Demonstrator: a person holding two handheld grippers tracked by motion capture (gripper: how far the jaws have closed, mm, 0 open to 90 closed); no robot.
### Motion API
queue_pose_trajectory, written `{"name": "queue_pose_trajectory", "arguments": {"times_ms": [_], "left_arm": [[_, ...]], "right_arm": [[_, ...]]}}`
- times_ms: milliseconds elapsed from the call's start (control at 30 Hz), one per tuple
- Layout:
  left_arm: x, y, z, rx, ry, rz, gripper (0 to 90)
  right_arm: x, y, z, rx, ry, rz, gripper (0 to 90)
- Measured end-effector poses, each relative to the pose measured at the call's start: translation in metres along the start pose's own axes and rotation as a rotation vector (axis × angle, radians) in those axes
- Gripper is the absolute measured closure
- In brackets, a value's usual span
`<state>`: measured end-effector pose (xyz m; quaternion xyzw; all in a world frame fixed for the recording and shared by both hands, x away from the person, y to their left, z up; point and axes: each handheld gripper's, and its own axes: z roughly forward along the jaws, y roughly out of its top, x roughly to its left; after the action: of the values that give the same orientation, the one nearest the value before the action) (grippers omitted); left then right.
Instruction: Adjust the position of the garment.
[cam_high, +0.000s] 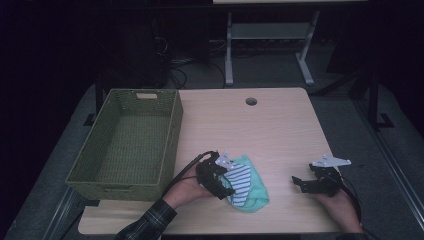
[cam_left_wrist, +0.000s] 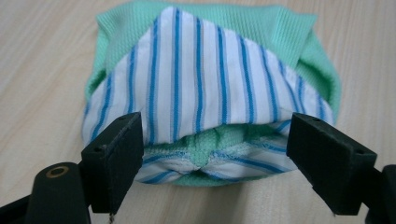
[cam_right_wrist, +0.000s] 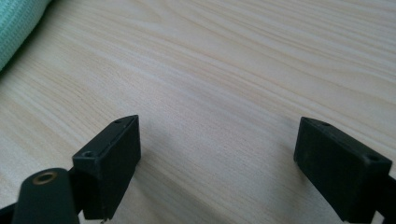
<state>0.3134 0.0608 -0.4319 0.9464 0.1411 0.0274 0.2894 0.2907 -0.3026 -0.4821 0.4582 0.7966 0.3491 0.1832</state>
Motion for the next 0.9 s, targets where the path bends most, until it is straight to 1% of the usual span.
{"name": "queue_pose_trajectory", "arguments": {"times_ms": [33, 67, 100, 133, 200, 233, 300, 367, 500, 533, 567, 600, 633, 700, 867, 900], "left_arm": [[0.000, 0.000, 0.002, -0.001, -0.001, -0.008, 18.2], [0.001, -0.001, 0.004, 0.016, -0.004, 0.005, 18.2], [0.001, -0.002, 0.005, 0.019, -0.007, -0.003, 18.2], [0.002, -0.003, 0.007, 0.025, -0.009, 0.002, 18.2], [0.002, -0.004, 0.009, 0.023, -0.014, -0.005, 18.2], [0.003, -0.004, 0.010, 0.044, -0.020, 0.009, 18.2], [0.002, -0.006, 0.013, 0.044, -0.019, 0.001, 18.2], [0.001, -0.007, 0.016, 0.062, -0.024, 0.000, 18.2], [0.000, -0.008, 0.017, 0.062, -0.012, 0.007, 17.8], [0.000, -0.008, 0.017, 0.068, -0.011, 0.018, 17.8], [-0.002, -0.008, 0.018, 0.066, -0.005, 0.018, 17.7], [-0.002, -0.008, 0.018, 0.073, -0.001, 0.031, 17.7], [-0.003, -0.008, 0.019, 0.076, 0.010, 0.038, 17.7], [-0.004, -0.007, 0.019, 0.077, 0.015, 0.039, 18.0], [-0.003, -0.008, 0.018, 0.067, 0.006, 0.037, 25.7], [-0.003, -0.008, 0.017, 0.071, -0.018, 0.036, 28.4]], "right_arm": [[0.000, 0.000, 0.000, 0.000, -0.001, 0.000, 14.1], [0.000, 0.000, 0.000, 0.000, -0.002, 0.001, 14.1], [0.000, 0.000, 0.000, 0.000, -0.002, 0.001, 14.1], [0.000, 0.000, 0.000, 0.000, -0.002, 0.002, 14.1], [0.000, 0.000, 0.000, 0.000, -0.002, 0.002, 14.1], [0.000, 0.000, 0.000, 0.000, -0.002, 0.002, 14.1], [0.000, 0.000, 0.000, 0.000, -0.002, 0.002, 14.1], [0.000, 0.000, 0.000, 0.000, -0.003, 0.002, 14.1], [0.000, 0.000, 0.000, -0.001, -0.004, 0.003, 14.1], [0.000, 0.000, 0.000, -0.001, -0.004, 0.003, 14.1], [0.001, 0.000, 0.000, -0.001, -0.004, 0.003, 14.1], [0.001, 0.000, 0.000, -0.001, -0.004, 0.003, 14.1], [0.000, 0.000, 0.000, -0.001, -0.004, 0.003, 14.1], [0.001, 0.000, 0.000, -0.001, -0.004, 0.003, 14.1], [0.001, 0.000, 0.000, -0.001, -0.005, 0.003, 14.1], [0.001, 0.000, 0.000, -0.001, -0.005, 0.004, 14.1]]}}
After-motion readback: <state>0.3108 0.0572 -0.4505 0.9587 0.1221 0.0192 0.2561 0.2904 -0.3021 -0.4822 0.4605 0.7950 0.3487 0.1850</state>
